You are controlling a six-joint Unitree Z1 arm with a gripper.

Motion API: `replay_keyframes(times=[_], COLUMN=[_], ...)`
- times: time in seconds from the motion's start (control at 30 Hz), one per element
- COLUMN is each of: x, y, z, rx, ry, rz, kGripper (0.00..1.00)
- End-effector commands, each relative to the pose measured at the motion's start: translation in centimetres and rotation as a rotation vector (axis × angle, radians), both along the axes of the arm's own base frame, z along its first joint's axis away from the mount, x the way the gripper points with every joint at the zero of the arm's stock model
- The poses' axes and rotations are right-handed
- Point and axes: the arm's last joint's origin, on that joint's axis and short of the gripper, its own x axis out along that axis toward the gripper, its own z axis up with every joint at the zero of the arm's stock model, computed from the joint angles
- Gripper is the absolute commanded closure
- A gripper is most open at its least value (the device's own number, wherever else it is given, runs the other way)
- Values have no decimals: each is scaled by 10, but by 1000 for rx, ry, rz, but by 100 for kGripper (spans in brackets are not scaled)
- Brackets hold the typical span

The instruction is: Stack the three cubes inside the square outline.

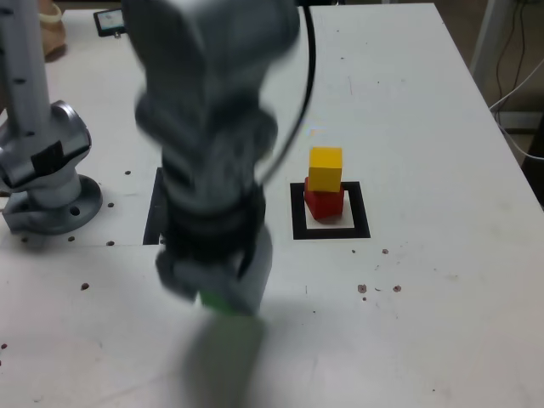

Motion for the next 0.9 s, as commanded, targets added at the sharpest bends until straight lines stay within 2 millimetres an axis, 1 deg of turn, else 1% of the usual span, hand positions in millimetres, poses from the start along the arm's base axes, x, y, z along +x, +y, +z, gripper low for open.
replay_keyframes(times=[0.0, 0.1, 0.2, 0.33, 0.5, 0.6, 0.7, 0.87], x=[0, 4, 16, 41, 69, 83, 94, 103], y=[10, 26, 42, 69, 104, 124, 142, 162], z=[14, 34, 50, 70, 85, 88, 82, 71], rx=[-1, -3, -4, -14, -36, -40, -34, -14], ry=[-6, -13, -27, -45, -59, -62, -46, -12], rz=[7, 16, 23, 25, 28, 41, 57, 72], kGripper=[84, 84, 84, 84, 84, 84, 84, 84])
